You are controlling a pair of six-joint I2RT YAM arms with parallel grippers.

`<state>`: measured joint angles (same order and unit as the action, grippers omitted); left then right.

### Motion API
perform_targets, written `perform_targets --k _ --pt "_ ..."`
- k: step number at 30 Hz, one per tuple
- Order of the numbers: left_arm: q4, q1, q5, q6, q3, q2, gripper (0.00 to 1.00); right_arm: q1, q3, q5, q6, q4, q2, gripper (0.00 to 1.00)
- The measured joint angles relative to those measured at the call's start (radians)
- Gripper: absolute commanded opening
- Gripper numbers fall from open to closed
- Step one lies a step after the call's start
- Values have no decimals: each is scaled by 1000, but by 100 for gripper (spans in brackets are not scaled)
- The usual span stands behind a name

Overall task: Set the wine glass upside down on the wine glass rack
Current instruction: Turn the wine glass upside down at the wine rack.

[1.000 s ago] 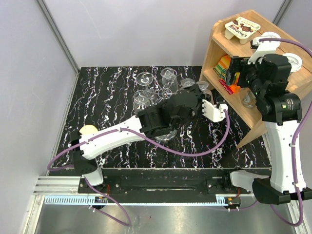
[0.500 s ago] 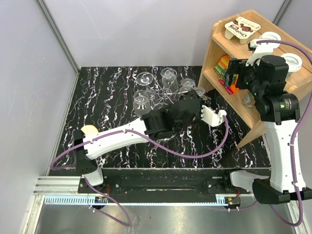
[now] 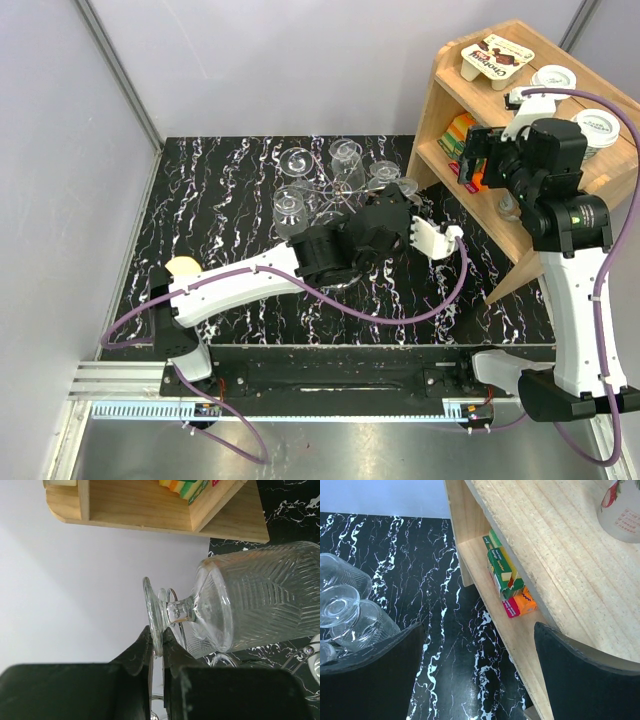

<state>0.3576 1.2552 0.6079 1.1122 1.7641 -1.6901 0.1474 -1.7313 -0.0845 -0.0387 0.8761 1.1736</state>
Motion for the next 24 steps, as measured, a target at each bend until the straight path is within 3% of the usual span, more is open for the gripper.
perform_targets --k 24 --pt "14 -2 33 48 -24 2 0 -6 68 26 -2 -27 -16 96"
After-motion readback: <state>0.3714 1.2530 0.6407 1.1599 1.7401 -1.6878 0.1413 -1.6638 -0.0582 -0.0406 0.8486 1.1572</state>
